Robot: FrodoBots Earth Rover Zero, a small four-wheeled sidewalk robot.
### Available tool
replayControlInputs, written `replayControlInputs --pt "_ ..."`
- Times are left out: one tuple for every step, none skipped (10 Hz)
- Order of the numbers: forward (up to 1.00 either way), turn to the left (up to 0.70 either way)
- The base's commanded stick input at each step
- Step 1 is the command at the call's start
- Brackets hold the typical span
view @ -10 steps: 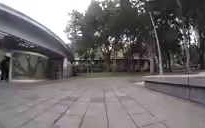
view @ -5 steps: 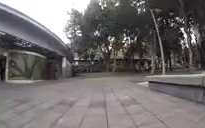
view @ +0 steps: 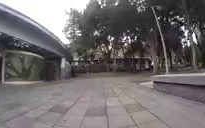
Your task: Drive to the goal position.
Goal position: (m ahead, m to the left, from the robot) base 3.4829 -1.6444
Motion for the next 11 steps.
replayControlInputs --pt "0.70 0.00" --pt "0.70 0.00" --pt "0.70 0.00" --pt "0.70 0.00" --pt "0.70 0.00" --pt "0.70 0.00" --pt "0.70 0.00" --pt "0.70 0.00" --pt "0.70 0.00" --pt "0.70 0.00" --pt "0.70 0.00"
